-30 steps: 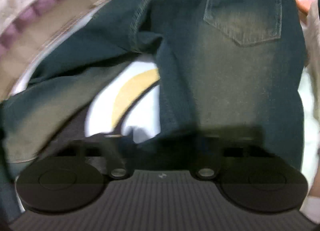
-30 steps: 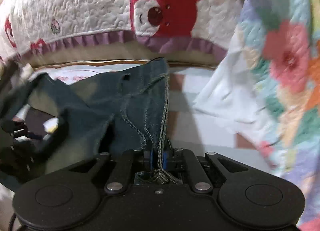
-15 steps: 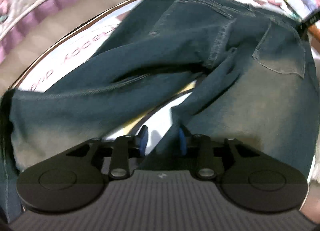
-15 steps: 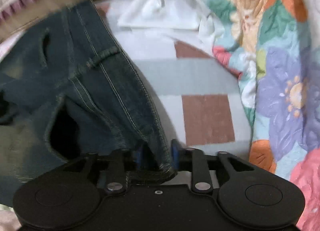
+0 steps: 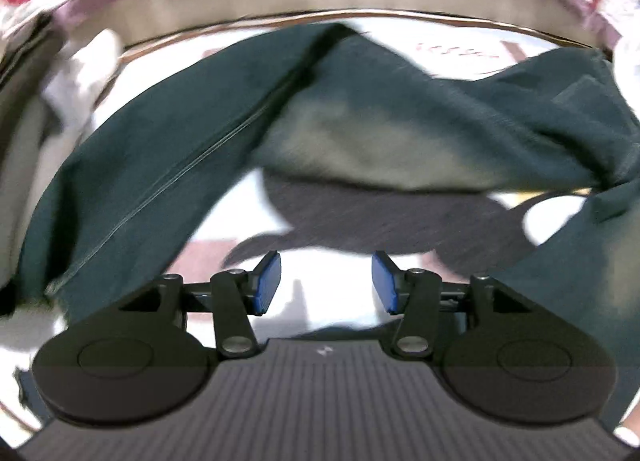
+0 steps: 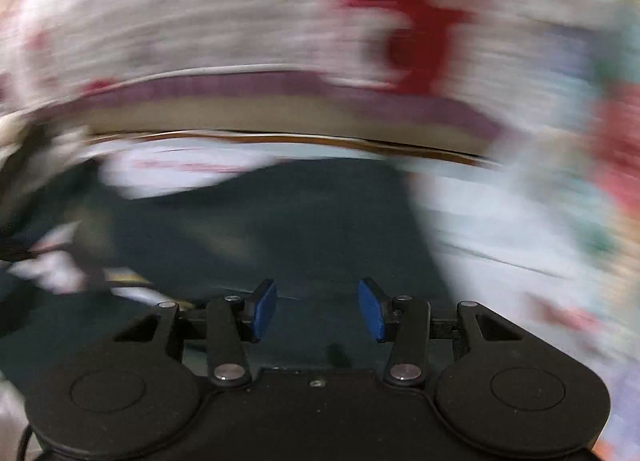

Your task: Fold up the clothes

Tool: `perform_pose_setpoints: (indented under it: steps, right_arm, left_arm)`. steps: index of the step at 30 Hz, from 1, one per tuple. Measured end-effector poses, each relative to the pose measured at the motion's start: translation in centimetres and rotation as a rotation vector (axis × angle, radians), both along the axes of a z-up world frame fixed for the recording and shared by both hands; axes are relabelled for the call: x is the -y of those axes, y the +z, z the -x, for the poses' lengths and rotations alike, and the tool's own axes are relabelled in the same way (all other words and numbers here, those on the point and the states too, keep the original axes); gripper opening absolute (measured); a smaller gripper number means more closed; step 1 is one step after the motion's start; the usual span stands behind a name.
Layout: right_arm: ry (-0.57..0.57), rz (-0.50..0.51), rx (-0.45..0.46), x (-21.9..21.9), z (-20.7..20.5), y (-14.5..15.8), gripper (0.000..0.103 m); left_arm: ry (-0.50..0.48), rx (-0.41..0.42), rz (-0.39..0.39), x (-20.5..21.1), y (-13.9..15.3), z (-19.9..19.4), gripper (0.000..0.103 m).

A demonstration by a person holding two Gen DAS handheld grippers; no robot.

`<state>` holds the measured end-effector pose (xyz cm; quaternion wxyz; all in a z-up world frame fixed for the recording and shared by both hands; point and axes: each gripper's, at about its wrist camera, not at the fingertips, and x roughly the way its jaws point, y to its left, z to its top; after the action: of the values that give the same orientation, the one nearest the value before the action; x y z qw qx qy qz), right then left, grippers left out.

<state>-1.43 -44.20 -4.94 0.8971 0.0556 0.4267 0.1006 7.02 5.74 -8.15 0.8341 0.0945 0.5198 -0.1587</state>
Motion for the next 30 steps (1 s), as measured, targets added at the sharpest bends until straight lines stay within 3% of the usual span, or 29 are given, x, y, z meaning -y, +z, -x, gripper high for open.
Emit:
perform_pose_setpoints:
  steps: [2,5,10,17,20,25,26,28,29,30]
  right_arm:
    - [0.107,-0.021,0.007,-4.4,-2.5,-0.8,0.051]
    - [0.245,0.011,0.054,-10.2,-5.3,-1.3,0.051]
    - [0.383,0.078,0.084,-16.4,-8.2,-2.4,0.058]
    - [0.369,0.322,-0.008,-20.8,-11.9,-6.2,0.061]
    - [0.430,0.260,0.019,-21.3,-12.4,-6.5,0.062]
    - [0.377,0.224,0.018,-21.1,-13.1,-8.8,0.063]
    - [0.375,0.223,0.006,-21.3,-13.3,-9.2,0.061]
    - [0.394,0.190,0.000,-22.1,-13.7,-9.7,0.035]
    - [0.421,0.155,0.013,-22.6,-13.6,-9.8,0.011]
    - [0.445,0.131,0.028,-22.9,-13.2,-9.6,0.006]
  left_arm:
    - [0.026,-0.052,0.026,-1.1,-0.9,0.1,0.057]
    - [0.039,-0.081,-0.016,-1.3,-2.4,0.5,0.057]
    - [0.075,0.030,-0.076,-1.7,-2.0,0.1,0.057]
    - [0.205,0.156,-0.035,-5.2,-0.5,-2.0,0.057]
    - [0.195,0.232,-0.058,-5.7,-0.7,-2.5,0.060]
    - [0.027,0.292,-0.088,-4.4,-1.7,-3.0,0.068]
    - [-0.009,0.301,-0.106,-3.8,-2.0,-3.1,0.070]
    - [-0.081,0.318,-0.141,-2.7,-2.4,-3.2,0.071]
    - [-0.088,0.323,-0.159,-2.2,-2.7,-3.3,0.071]
    - [-0.081,0.329,-0.169,-1.8,-2.8,-3.6,0.071]
